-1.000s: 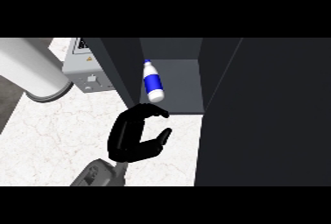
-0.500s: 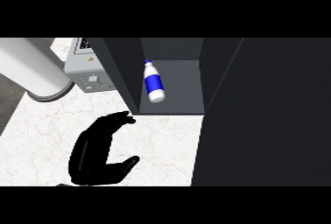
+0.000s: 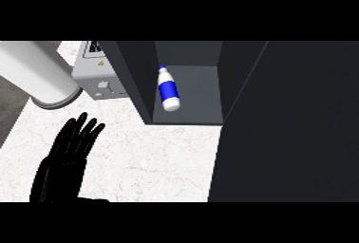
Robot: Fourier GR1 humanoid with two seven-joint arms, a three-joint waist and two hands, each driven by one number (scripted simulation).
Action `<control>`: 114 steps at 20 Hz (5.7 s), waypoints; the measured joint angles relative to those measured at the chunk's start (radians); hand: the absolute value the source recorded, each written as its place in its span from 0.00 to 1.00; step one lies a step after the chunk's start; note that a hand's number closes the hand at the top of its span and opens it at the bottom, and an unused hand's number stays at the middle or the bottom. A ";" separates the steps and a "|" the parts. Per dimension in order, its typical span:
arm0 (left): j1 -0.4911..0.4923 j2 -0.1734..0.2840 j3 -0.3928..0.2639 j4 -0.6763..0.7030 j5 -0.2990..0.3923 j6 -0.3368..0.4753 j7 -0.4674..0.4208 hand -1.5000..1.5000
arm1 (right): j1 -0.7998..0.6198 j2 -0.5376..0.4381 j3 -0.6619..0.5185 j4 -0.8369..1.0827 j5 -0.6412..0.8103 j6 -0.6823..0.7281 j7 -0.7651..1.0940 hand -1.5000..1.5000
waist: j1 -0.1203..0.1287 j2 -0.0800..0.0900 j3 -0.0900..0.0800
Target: Pick up the bottled water, place it into the cabinet and close the cabinet
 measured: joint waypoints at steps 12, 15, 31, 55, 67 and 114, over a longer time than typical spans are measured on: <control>0.124 0.116 0.127 -0.053 0.112 -0.128 -0.001 0.00 | -0.142 -0.033 0.059 0.001 0.009 -0.057 0.073 1.00 | 0.049 0.005 -0.008; 0.143 0.140 0.150 -0.065 0.134 -0.158 0.002 0.00 | -0.145 -0.017 0.071 0.006 0.000 -0.077 0.082 1.00 | 0.063 0.010 -0.008; 0.172 0.245 0.232 -0.078 0.213 -0.311 0.021 0.00 | -0.306 -0.010 0.068 0.012 -0.046 -0.039 0.193 1.00 | 0.168 0.044 -0.011; 0.142 0.302 0.275 -0.045 0.257 -0.380 0.055 0.00 | -0.589 -0.068 0.030 0.016 -0.070 0.104 0.307 1.00 | 0.224 0.051 -0.024; 0.121 0.314 0.291 -0.038 0.271 -0.408 0.055 0.00 | -0.587 -0.025 0.018 0.046 -0.133 0.122 0.309 1.00 | 0.264 0.090 -0.021; 0.111 0.307 0.341 0.089 0.310 -0.474 0.051 0.00 | -1.687 0.546 -0.322 1.099 -0.184 -0.403 0.794 0.00 | 0.177 0.042 0.011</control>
